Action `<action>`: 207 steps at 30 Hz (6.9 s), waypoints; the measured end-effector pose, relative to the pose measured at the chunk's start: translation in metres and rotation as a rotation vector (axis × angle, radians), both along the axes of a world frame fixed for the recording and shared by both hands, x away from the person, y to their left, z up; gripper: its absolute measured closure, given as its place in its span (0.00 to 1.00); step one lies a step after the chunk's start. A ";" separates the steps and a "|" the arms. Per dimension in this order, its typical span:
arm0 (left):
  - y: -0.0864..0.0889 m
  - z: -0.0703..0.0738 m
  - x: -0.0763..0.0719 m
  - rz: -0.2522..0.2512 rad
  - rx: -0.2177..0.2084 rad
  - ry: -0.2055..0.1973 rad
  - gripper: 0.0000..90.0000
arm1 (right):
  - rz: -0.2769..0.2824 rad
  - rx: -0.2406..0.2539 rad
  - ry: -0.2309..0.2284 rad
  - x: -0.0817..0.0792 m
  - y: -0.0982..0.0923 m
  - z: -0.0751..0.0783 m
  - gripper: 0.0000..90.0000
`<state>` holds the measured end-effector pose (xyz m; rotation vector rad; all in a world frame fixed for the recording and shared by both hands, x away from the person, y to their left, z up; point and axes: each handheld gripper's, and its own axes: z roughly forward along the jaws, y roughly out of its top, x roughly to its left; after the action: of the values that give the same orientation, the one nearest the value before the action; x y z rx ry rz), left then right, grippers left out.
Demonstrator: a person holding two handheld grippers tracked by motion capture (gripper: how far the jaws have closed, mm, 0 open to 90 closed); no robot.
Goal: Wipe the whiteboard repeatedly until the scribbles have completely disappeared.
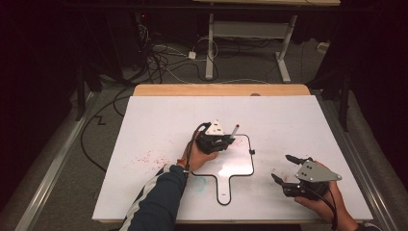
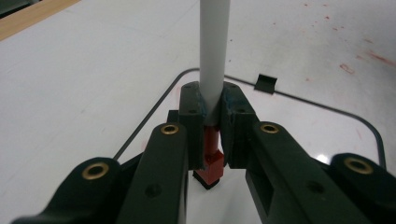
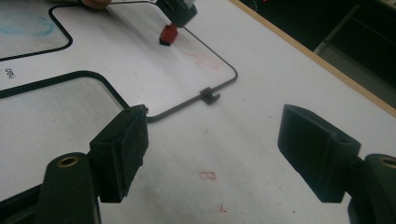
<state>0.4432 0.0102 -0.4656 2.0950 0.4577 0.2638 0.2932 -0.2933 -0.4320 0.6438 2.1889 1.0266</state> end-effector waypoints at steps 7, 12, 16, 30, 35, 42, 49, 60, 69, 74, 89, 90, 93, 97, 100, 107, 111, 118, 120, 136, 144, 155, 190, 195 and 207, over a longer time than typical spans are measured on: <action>-0.042 0.004 0.012 -0.024 -0.011 0.010 0.88 | 0.000 0.007 -0.003 0.001 -0.003 0.000 0.28; -0.063 0.002 0.014 -0.045 -0.010 0.000 0.88 | 0.008 0.004 -0.005 0.000 -0.004 0.000 0.28; -0.062 0.002 0.014 -0.048 -0.009 0.007 0.88 | 0.007 0.007 -0.003 -0.001 -0.006 0.000 0.28; -0.003 -0.002 0.015 0.008 -0.032 0.024 0.88 | 0.007 -0.001 -0.021 -0.004 -0.003 0.002 0.28; 0.015 -0.002 0.014 0.037 -0.008 0.010 0.88 | 0.010 -0.006 -0.017 -0.003 -0.001 0.001 0.28; 0.046 -0.004 0.013 0.077 -0.017 0.010 0.88 | 0.011 -0.010 -0.018 -0.002 0.000 0.001 0.28; 0.059 -0.006 0.015 0.103 -0.028 0.001 0.88 | 0.014 -0.018 -0.018 -0.002 0.002 0.000 0.28; 0.013 -0.003 0.022 0.023 -0.004 0.006 0.88 | 0.018 -0.023 -0.010 -0.001 0.002 -0.002 0.28; 0.035 -0.005 0.025 0.075 -0.016 0.028 0.88 | 0.014 -0.021 -0.013 -0.003 -0.001 -0.001 0.29; 0.060 -0.009 0.024 0.111 -0.030 0.014 0.88 | 0.010 -0.021 -0.018 -0.004 -0.002 0.000 0.29; 0.009 -0.002 0.024 0.026 0.034 -0.013 0.88 | 0.028 -0.032 -0.010 0.000 0.003 -0.002 0.29; 0.004 0.000 0.024 0.015 0.046 -0.017 0.88 | 0.028 -0.033 -0.008 0.000 0.002 -0.002 0.29; -0.005 0.004 0.023 0.004 0.064 -0.026 0.88 | 0.023 -0.031 -0.008 0.000 0.001 -0.002 0.29; -0.002 0.010 0.023 0.018 0.061 -0.030 0.88 | 0.005 -0.022 0.005 0.002 -0.001 -0.003 0.29; -0.001 0.010 0.023 0.027 0.062 -0.028 0.88 | 0.000 -0.021 0.013 0.005 -0.001 -0.005 0.29; -0.006 0.015 0.016 0.018 0.062 -0.046 0.88 | -0.043 0.062 0.052 0.021 0.005 -0.003 0.32; -0.007 0.022 0.009 0.025 0.033 -0.062 0.88 | -0.044 0.151 0.086 0.038 0.010 0.003 0.32; -0.010 0.029 -0.005 0.025 0.002 -0.082 0.88 | -0.026 0.278 0.127 0.072 0.032 0.023 0.38; -0.011 0.030 -0.008 0.023 -0.004 -0.087 0.88 | -0.017 0.307 0.136 0.078 0.043 0.027 0.40; -0.007 0.024 -0.025 0.093 -0.078 -0.101 0.88 | 0.011 0.391 0.160 0.112 0.095 0.031 0.80; -0.009 0.026 -0.029 0.153 -0.051 -0.107 0.70 | 0.003 0.337 0.130 0.114 0.105 0.030 0.90; 0.071 0.020 -0.082 0.156 0.122 -0.180 0.31 | -0.008 0.148 0.121 0.128 0.083 0.011 0.91; 0.158 -0.010 -0.141 0.293 0.151 -0.088 0.25 | 0.168 0.265 0.072 0.148 0.134 0.000 0.91; 0.157 -0.010 -0.140 0.283 0.152 -0.089 0.25 | 0.205 0.296 0.090 0.155 0.151 -0.003 0.91; 0.156 -0.011 -0.141 0.265 0.157 -0.088 0.25 | 0.232 0.249 0.080 0.154 0.158 -0.015 0.91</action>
<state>0.3027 0.1662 -0.4765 2.1633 0.6809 0.5598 0.4473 -0.1348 -0.4475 0.5561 2.2632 1.4331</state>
